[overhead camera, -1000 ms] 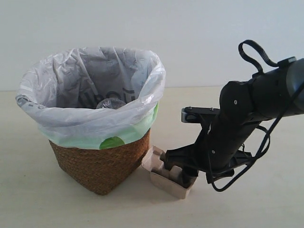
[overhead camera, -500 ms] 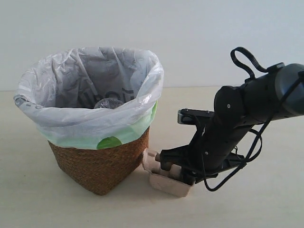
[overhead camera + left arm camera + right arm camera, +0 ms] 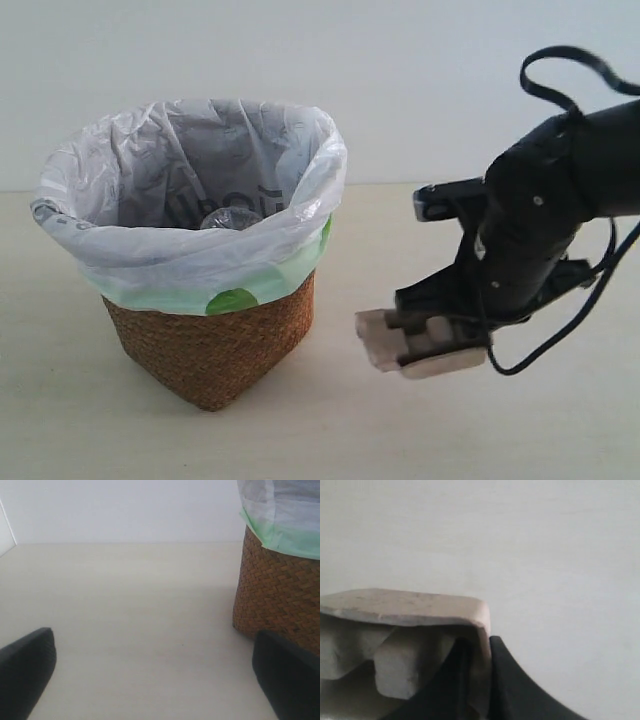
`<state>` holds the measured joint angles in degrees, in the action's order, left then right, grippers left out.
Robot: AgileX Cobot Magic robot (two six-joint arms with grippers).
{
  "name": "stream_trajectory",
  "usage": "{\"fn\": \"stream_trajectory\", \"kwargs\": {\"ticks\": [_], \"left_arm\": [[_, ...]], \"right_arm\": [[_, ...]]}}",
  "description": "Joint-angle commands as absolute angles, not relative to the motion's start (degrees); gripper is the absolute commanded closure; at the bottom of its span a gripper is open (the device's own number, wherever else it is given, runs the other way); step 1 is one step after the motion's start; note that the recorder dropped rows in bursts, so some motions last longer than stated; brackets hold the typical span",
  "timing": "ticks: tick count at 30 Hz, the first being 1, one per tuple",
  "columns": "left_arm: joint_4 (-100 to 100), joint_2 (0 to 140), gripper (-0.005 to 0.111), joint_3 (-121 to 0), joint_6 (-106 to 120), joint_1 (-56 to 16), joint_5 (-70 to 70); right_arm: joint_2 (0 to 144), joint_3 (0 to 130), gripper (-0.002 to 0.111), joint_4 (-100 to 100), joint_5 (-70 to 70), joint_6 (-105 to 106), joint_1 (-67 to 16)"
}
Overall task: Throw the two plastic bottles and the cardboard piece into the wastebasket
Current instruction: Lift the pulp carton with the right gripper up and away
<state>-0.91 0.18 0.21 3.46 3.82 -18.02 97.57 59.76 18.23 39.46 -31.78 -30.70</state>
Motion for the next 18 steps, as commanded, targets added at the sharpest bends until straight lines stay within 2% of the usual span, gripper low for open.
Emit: {"fn": "stream_trajectory", "kwargs": {"ticks": [1, 9, 18], "left_arm": [[-1.0, 0.0, -0.001, 0.0, 3.0, 3.4, -17.6], [-1.0, 0.0, -0.001, 0.0, 3.0, 3.4, -17.6], [-1.0, 0.0, -0.001, 0.0, 3.0, 3.4, -17.6]], "right_arm": [[90.8, 59.5, 0.108, 37.6, 49.0, -44.7, -30.2], [80.5, 61.7, 0.108, 53.4, 58.7, -50.8, -30.0], [73.3, 69.1, 0.108, 49.2, 57.4, -46.3, -25.0]]}}
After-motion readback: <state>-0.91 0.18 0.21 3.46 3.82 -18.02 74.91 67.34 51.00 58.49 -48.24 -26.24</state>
